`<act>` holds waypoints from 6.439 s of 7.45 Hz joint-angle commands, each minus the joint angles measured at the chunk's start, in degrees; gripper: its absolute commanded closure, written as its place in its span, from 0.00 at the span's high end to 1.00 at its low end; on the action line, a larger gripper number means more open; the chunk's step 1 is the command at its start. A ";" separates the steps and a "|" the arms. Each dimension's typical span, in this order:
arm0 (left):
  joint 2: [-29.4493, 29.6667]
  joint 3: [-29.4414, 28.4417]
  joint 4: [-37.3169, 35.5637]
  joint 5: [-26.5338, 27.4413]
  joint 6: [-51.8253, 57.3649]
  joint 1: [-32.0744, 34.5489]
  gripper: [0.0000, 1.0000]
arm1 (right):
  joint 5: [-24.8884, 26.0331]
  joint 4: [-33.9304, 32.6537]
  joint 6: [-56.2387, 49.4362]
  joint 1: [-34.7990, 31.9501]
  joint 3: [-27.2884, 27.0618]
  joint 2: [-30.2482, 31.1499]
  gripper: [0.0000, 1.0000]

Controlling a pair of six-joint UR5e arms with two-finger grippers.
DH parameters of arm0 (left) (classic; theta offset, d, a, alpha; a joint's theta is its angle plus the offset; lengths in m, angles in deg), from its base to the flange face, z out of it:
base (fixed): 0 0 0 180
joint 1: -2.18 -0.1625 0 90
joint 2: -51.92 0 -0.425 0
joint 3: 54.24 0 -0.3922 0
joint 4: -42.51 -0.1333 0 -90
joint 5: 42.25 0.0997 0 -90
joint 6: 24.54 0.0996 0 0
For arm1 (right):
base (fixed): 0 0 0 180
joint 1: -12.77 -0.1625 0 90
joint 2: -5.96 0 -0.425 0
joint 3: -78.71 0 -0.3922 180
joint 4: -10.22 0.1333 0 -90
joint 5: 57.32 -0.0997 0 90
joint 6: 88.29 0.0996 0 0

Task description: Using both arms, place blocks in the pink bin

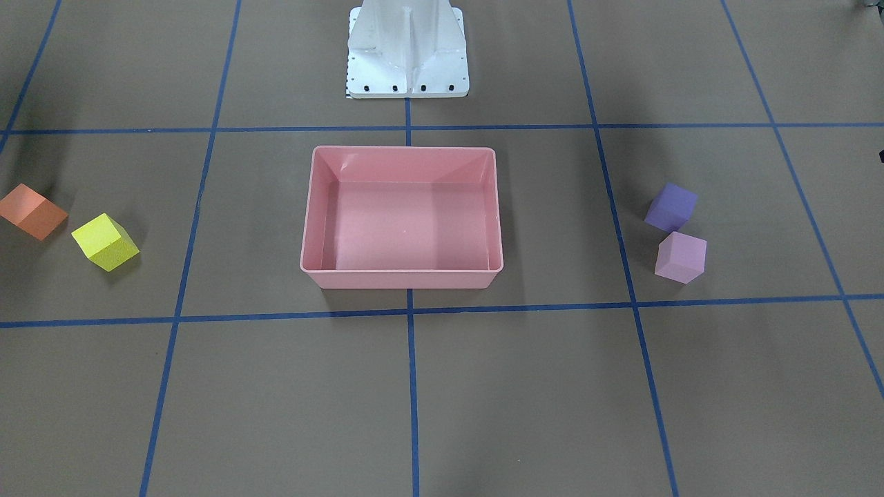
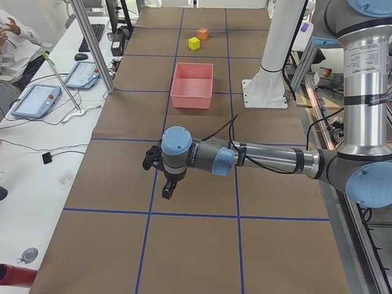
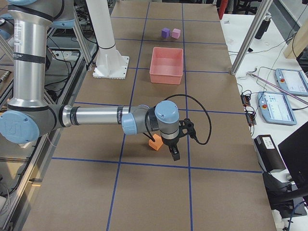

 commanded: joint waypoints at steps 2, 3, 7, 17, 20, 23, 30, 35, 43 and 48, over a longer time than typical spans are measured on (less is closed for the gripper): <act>0.75 -0.28 3.40 -1.12 -0.98 -6.49 1.00 | -4.05 0.24 0.89 0.05 -0.90 -1.44 1.00; 1.97 -0.19 5.05 -1.12 -7.68 -8.68 1.00 | -3.52 -0.19 5.42 2.40 -0.91 -2.05 1.00; 2.25 -0.28 21.73 6.32 -30.98 -22.12 1.00 | 7.47 -0.55 23.37 13.92 -3.63 -5.48 1.00; 2.69 -0.19 25.72 23.19 -41.76 -42.35 0.85 | 7.47 -0.37 23.66 14.46 -3.81 -5.92 1.00; 2.86 0.76 25.46 23.49 -41.85 -42.45 0.00 | 7.47 -0.37 23.66 14.46 -3.81 -5.92 1.00; 11.85 13.05 2.87 18.30 -50.56 -42.45 0.07 | 7.21 -0.20 23.66 14.55 -3.63 -5.84 1.00; 48.22 0.15 -12.95 29.28 -75.60 -55.20 0.99 | 5.72 0.16 23.74 15.34 -3.37 -5.92 1.00; 32.28 20.69 -28.40 26.66 -51.09 -44.08 1.00 | 5.27 11.87 22.95 24.45 -4.08 -7.51 1.00; 14.73 5.78 -17.70 9.51 3.42 -15.56 1.00 | 13.27 15.80 23.31 35.72 -0.13 -6.36 1.00; 14.73 5.43 -17.70 9.51 3.33 -15.65 1.00 | 12.92 15.54 23.74 36.96 3.05 -7.68 0.01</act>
